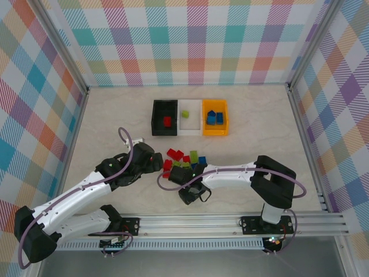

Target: Sort the legos into containers by color

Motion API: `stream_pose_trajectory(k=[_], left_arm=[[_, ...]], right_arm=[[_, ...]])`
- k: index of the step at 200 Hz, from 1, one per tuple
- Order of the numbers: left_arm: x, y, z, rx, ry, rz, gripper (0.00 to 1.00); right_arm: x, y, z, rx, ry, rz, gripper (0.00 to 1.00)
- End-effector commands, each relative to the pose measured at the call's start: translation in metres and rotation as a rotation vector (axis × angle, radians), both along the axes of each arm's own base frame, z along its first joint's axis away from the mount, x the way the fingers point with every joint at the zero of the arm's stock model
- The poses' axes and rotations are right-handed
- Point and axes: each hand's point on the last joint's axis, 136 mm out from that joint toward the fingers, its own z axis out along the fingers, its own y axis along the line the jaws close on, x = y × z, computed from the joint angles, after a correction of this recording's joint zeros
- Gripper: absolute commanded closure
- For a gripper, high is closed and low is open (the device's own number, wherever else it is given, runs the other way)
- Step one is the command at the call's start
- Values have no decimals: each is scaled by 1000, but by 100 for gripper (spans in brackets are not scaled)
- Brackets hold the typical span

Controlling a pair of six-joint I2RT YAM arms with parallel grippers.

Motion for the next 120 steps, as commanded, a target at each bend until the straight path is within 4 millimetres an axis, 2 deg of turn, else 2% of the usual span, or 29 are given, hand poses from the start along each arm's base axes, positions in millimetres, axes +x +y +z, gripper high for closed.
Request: stream_pose_trajectory(k=[1, 41, 61, 76, 95, 107, 120], left_arm=[[-2, 8, 0, 9, 4, 25, 0], [-1, 6, -3, 7, 10, 23, 0], [0, 5, -3, 1, 10, 20, 0], [1, 4, -5, 1, 11, 20, 0], [2, 2, -6, 0, 15, 17, 0], [3, 0, -8, -4, 18, 16, 0], [3, -2, -10, -7, 26, 11, 0]], right_arm=[[1, 1, 7, 8, -25, 7, 61], [20, 6, 51, 124, -129, -19, 66], [46, -4, 81, 193, -185, -80, 67], [80, -18, 105, 241, -245, -154, 67], [138, -39, 131, 305, -330, -280, 67], [177, -55, 141, 317, -382, -362, 67], [221, -74, 144, 321, -417, -466, 67]])
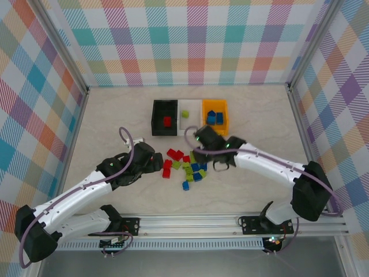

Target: Sort the legos into containers by color

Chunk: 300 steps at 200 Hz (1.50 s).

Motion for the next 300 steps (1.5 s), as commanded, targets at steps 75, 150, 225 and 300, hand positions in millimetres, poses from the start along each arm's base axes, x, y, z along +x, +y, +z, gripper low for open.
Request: stream_pose_trajectory(k=[75, 150, 225, 300], left_arm=[[1, -13, -15, -35, 55, -25, 0], [1, -38, -35, -77, 124, -102, 0], [-8, -82, -46, -81, 214, -276, 0], [-40, -141, -78, 77, 326, -504, 5]], right_arm=[[212, -43, -23, 23, -28, -349, 64], [218, -37, 9, 152, -29, -365, 34], [101, -49, 22, 214, -31, -283, 34], [21, -88, -11, 195, 0, -328, 34]])
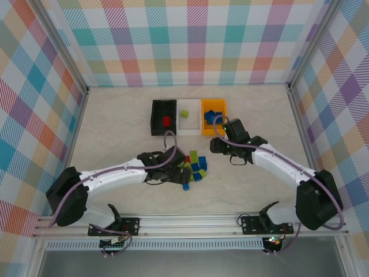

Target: Sort the legos into containers by color

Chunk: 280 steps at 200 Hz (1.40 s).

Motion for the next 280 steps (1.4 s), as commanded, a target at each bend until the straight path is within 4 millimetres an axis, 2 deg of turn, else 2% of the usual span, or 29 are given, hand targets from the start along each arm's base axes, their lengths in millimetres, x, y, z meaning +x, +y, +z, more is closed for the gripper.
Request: stream_pose_trajectory(k=[1, 34, 78, 100, 168, 199, 228, 253, 280], left_arm=[[-7, -17, -7, 45, 24, -86, 5], [-16, -12, -32, 150, 91, -117, 11], [-31, -19, -49, 203, 154, -187, 23], [-31, -21, -56, 224, 164, -194, 31], [-23, -20, -54, 242, 127, -189, 70], [-15, -24, -35, 208, 75, -173, 75], [11, -37, -1, 138, -9, -121, 76], [54, -58, 38, 70, -116, -81, 76], [115, -83, 84, 1, -253, -23, 76]], right_arm=[[-4, -5, 15, 32, -55, -35, 34], [-10, -14, 19, 28, -79, -53, 34], [-11, -18, 25, 24, -106, -60, 34], [-11, -18, 28, 25, -113, -57, 34], [-14, -24, 28, 18, -123, -74, 34], [-14, -26, 28, 17, -127, -88, 34], [-13, -35, 33, 2, -150, -134, 34], [-15, -47, 37, -15, -176, -186, 34], [-19, -55, 40, -24, -188, -213, 34]])
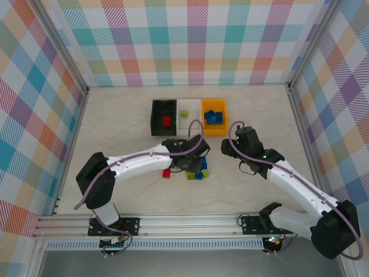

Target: Sort the legos into containers by color

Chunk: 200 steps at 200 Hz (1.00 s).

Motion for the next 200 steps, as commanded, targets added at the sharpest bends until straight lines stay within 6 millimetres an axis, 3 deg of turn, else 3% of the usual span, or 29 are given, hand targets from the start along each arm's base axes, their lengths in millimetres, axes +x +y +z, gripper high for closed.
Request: stream_pose_trajectory(k=[1, 38, 63, 94, 129, 139, 161, 185, 200], left_arm=[[57, -13, 40, -49, -146, 55, 76], [134, -43, 54, -119, -211, 128, 76], [165, -71, 48, -122, -234, 135, 77], [197, -87, 38, -128, -267, 178, 77], [211, -106, 21, -134, -257, 174, 73], [214, -107, 15, -125, -251, 177, 68], [216, -109, 8, -125, -232, 179, 47], [211, -110, 28, -165, -235, 177, 31], [205, -108, 55, -207, -256, 178, 25]], right_arm=[[-5, -13, 0, -19, -7, -57, 34], [-10, -17, -3, -17, 5, -71, 34], [-14, -19, -4, -10, 10, -73, 34], [-19, -19, -2, 7, 2, -69, 34], [-24, -22, -2, -2, 4, -59, 33], [-25, -22, -1, -5, 4, -55, 33], [-27, -22, 0, -1, 1, -48, 32], [-28, -21, 2, 12, 2, -44, 30], [-27, -16, 3, 26, 2, -26, 30]])
